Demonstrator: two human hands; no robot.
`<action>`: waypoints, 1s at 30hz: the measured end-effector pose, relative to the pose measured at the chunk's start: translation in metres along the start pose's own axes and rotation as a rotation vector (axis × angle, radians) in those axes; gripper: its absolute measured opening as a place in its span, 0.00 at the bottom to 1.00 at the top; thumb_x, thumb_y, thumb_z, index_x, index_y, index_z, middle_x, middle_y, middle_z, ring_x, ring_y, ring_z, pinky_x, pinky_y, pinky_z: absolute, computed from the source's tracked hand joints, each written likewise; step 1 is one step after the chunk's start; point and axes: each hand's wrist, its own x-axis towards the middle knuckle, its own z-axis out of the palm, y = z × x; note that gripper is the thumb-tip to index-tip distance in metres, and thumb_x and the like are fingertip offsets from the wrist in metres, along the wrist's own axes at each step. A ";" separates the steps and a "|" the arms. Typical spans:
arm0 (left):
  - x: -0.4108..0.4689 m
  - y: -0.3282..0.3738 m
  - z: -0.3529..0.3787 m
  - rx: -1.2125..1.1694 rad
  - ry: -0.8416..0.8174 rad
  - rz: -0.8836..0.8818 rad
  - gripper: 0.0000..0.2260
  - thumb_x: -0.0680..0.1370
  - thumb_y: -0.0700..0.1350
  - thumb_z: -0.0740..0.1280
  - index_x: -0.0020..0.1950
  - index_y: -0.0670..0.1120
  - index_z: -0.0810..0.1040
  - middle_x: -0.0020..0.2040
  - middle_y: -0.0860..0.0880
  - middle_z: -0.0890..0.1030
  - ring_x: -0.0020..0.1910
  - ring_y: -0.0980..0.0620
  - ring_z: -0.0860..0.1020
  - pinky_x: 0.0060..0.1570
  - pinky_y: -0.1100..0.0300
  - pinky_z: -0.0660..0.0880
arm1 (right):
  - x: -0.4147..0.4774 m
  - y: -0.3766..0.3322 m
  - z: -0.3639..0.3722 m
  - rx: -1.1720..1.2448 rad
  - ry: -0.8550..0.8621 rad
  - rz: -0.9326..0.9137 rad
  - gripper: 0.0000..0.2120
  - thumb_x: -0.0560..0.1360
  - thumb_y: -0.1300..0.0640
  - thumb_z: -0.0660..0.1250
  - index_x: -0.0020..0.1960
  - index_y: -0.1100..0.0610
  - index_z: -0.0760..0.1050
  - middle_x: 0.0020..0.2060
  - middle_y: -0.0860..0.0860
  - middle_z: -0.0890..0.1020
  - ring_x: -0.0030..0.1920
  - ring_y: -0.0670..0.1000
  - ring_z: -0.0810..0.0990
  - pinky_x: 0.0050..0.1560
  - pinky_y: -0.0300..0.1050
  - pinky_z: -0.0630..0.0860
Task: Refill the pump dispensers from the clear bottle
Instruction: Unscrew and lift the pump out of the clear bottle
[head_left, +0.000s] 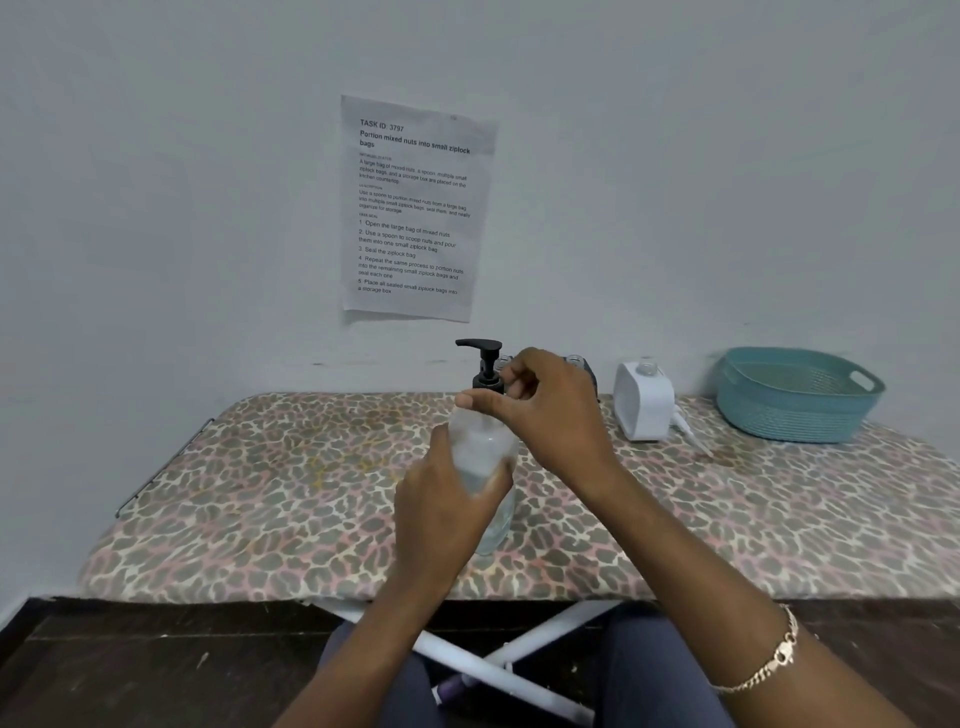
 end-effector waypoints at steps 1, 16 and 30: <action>-0.002 -0.002 0.001 -0.001 -0.002 0.013 0.32 0.76 0.66 0.71 0.71 0.46 0.72 0.46 0.49 0.81 0.41 0.49 0.80 0.41 0.52 0.79 | 0.002 0.000 0.000 -0.020 -0.014 0.003 0.25 0.65 0.38 0.82 0.43 0.58 0.78 0.36 0.54 0.81 0.33 0.43 0.73 0.37 0.39 0.74; -0.012 -0.023 0.015 -0.099 0.030 0.101 0.29 0.77 0.65 0.69 0.72 0.50 0.70 0.52 0.52 0.82 0.45 0.52 0.81 0.41 0.50 0.80 | 0.016 0.011 -0.015 0.100 -0.402 -0.034 0.14 0.80 0.47 0.69 0.64 0.48 0.80 0.52 0.43 0.77 0.52 0.39 0.79 0.54 0.39 0.71; -0.013 -0.037 0.028 -0.059 0.048 0.166 0.28 0.78 0.65 0.68 0.69 0.48 0.71 0.51 0.51 0.80 0.45 0.53 0.80 0.40 0.54 0.80 | -0.001 0.027 -0.006 0.379 -0.224 0.021 0.19 0.80 0.63 0.69 0.66 0.45 0.78 0.61 0.44 0.84 0.63 0.45 0.82 0.68 0.52 0.78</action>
